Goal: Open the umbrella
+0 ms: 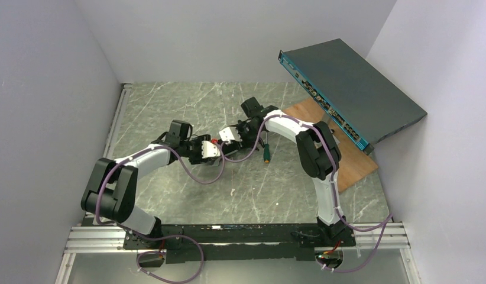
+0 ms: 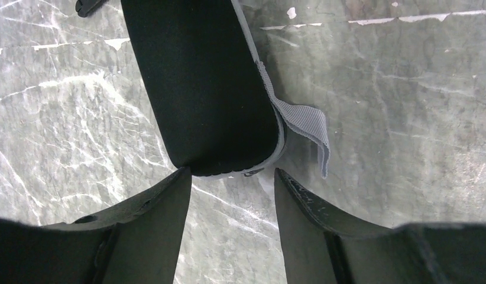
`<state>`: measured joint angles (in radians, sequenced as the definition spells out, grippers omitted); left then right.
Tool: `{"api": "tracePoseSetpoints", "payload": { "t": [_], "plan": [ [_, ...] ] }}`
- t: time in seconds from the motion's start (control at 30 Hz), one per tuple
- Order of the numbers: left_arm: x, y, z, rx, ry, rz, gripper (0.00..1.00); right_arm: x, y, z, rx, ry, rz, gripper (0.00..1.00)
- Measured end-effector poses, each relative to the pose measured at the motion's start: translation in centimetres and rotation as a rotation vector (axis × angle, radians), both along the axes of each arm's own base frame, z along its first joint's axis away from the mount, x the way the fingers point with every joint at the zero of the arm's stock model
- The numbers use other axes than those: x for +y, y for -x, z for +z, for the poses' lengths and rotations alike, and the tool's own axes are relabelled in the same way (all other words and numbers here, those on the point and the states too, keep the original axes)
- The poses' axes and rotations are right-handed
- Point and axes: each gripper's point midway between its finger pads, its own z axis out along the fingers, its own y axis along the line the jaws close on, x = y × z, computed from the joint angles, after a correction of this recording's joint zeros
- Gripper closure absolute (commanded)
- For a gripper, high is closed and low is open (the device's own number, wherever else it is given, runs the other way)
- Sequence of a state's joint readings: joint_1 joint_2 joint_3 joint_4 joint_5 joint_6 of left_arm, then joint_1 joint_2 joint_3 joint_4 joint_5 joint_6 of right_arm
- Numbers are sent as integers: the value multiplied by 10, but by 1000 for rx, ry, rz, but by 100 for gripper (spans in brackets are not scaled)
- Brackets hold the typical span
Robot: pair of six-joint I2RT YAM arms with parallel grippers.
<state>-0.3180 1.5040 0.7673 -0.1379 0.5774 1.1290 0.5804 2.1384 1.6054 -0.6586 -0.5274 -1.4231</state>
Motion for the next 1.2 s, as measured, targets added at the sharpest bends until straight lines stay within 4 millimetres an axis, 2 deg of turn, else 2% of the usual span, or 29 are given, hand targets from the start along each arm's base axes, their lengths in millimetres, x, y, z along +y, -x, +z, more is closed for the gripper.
{"api": "tracePoseSetpoints", "payload": {
  "t": [0.1, 0.17, 0.27, 0.4, 0.5, 0.57, 0.67, 0.73, 0.93, 1.2],
  "plan": [
    [-1, -3, 5, 14, 4, 18, 39, -3, 1, 0, -2, -2, 1, 93],
    [-4, -6, 14, 40, 33, 46, 39, -6, 3, 0, 2, -3, 13, 93],
    [-11, -11, 44, 58, 128, 114, 39, -10, 5, 0, 8, 2, 28, 93],
    [-22, 0, 93, 62, 302, 228, 40, -15, 8, 0, 16, 1, 53, 93],
    [-25, 14, 105, 82, 404, 316, 44, -21, 11, 0, 23, 1, 69, 93],
    [-23, 25, 94, 118, 436, 377, 47, -25, 14, 0, 22, 3, 85, 93],
    [-17, 40, 61, 209, 429, 477, 53, -28, 17, 0, 18, 5, 115, 93],
    [-15, 46, 46, 257, 420, 528, 55, -28, 18, 0, 7, 5, 136, 93],
    [-30, 51, 35, 320, 462, 593, 56, -29, 19, 0, -19, 8, 189, 93],
    [-33, 67, 3, 394, 424, 614, 55, -29, 19, 0, -18, 10, 196, 93]
  ]
}}
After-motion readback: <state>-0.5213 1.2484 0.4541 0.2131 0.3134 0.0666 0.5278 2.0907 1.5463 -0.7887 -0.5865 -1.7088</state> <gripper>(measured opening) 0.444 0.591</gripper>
